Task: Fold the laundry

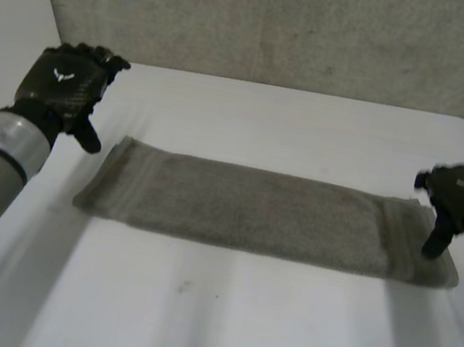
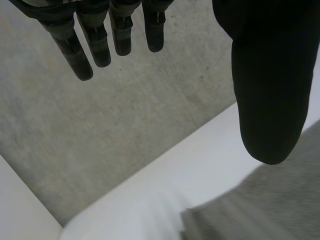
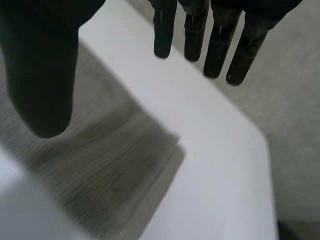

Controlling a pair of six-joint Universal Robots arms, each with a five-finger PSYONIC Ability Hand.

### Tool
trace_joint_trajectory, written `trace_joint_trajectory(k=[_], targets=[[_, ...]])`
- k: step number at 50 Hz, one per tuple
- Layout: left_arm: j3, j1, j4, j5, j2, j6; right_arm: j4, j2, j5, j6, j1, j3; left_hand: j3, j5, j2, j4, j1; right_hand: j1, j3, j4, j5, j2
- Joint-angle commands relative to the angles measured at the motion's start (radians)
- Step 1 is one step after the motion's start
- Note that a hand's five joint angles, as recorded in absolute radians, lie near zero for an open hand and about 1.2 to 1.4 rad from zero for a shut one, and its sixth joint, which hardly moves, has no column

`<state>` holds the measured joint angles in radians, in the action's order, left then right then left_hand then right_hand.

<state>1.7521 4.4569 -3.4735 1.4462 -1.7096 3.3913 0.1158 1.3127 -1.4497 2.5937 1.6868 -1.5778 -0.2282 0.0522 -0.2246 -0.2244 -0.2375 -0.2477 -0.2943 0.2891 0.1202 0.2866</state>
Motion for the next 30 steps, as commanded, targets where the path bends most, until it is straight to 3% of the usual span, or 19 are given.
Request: trace_joint_trajectory(k=[1,8,24,29,30], targets=[[0.101,0.001,-0.039,0.002,0.007,-0.066,-0.184,-0.033,0.083,-0.006,-0.099,-0.181,-0.018,0.019,-0.021,-0.021,-0.008,-0.392,-0.345,0.351,0.345,0.353],[0.124,0.007,-0.073,0.005,-0.011,-0.066,-0.281,-0.110,0.091,-0.020,-0.127,-0.199,-0.018,0.019,-0.021,-0.021,-0.008,-0.515,-0.469,0.474,0.468,0.477],[0.135,0.009,-0.078,0.003,-0.024,-0.066,-0.283,-0.181,0.089,-0.083,-0.162,-0.180,-0.012,0.013,-0.015,-0.015,-0.002,-0.556,-0.510,0.515,0.509,0.518],[0.138,0.009,-0.078,0.003,-0.027,-0.066,-0.285,-0.197,0.095,-0.089,-0.162,-0.179,-0.012,0.013,-0.015,-0.015,-0.002,-0.812,-0.765,0.771,0.765,0.773],[0.138,0.009,-0.078,0.003,-0.027,-0.066,-0.286,-0.207,0.094,-0.096,-0.162,-0.173,-0.012,0.013,-0.015,-0.015,-0.002,-1.145,-1.099,1.104,1.098,1.106]])
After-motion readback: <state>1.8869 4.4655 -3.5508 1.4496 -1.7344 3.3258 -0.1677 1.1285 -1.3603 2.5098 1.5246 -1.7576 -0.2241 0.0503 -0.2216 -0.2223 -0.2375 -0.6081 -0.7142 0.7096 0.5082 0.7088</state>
